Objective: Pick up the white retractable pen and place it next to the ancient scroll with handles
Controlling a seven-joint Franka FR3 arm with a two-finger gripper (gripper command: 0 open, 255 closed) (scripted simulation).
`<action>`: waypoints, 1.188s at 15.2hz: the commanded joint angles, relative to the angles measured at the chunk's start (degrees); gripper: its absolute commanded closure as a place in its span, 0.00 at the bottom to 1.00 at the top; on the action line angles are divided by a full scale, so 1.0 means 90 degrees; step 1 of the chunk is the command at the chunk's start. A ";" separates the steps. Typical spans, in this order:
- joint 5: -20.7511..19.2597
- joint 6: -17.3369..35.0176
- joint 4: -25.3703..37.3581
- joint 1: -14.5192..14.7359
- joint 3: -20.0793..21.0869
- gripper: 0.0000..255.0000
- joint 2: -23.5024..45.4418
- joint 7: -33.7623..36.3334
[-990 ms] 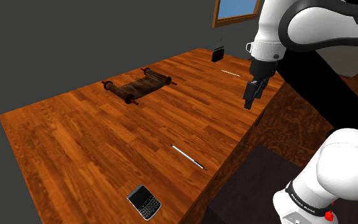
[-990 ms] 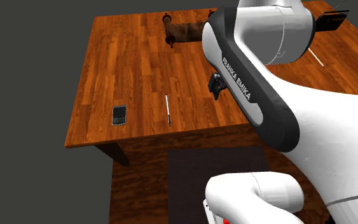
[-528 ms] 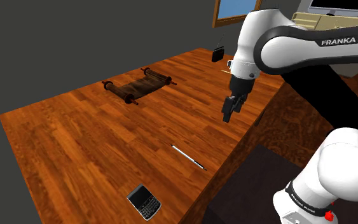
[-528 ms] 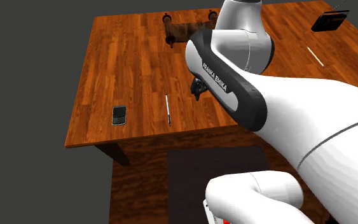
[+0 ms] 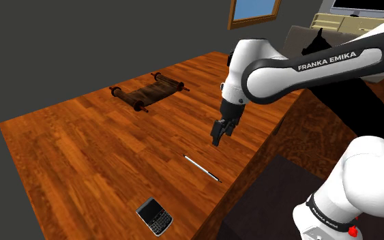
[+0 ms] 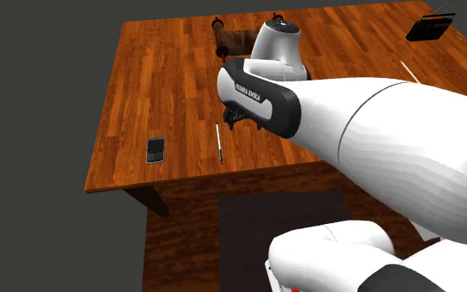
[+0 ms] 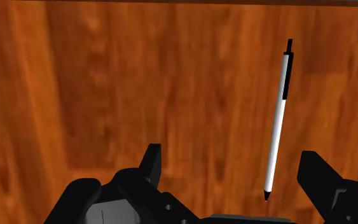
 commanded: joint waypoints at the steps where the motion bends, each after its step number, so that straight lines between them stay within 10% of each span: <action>1: 0.0232 0.0445 0.0077 0.0120 0.0090 0.00 0.0399 0.0002; 18: 0.1010 0.2276 0.0351 0.0547 0.0443 0.00 0.2158 -0.0184</action>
